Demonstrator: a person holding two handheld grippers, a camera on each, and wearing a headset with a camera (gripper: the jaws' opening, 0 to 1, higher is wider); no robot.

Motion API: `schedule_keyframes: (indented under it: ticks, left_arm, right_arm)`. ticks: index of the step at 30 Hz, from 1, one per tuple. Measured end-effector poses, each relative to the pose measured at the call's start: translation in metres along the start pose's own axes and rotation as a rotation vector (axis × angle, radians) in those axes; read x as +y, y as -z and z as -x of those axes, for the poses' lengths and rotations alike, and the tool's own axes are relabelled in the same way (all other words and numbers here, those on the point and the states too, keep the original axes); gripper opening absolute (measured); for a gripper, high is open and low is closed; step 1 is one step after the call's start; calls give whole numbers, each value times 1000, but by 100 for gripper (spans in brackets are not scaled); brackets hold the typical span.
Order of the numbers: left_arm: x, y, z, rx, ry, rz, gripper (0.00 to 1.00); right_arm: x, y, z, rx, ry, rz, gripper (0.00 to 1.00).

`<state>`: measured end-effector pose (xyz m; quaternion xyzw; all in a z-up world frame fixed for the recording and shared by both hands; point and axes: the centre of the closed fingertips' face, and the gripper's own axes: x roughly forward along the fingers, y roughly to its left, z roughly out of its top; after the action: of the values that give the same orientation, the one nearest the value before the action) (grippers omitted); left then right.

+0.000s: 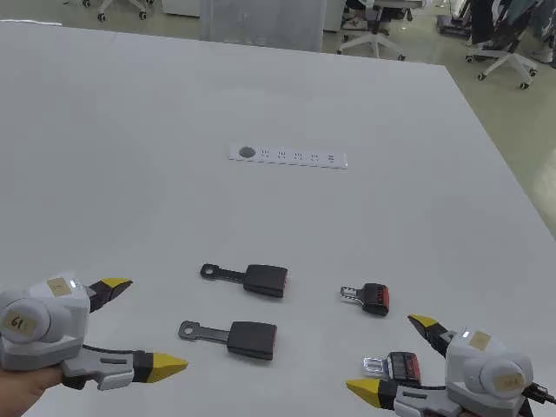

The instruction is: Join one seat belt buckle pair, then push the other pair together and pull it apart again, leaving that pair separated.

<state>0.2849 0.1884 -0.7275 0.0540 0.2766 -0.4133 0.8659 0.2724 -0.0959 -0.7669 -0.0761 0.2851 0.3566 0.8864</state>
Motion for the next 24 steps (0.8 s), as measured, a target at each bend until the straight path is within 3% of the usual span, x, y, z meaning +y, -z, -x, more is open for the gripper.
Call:
schedule_keyframes:
  ticks: [24]
  left_arm:
    - [-4, -2, 2, 0, -18, -2, 100]
  right_arm:
    - [-3, 0, 4, -7, -10, 4, 97]
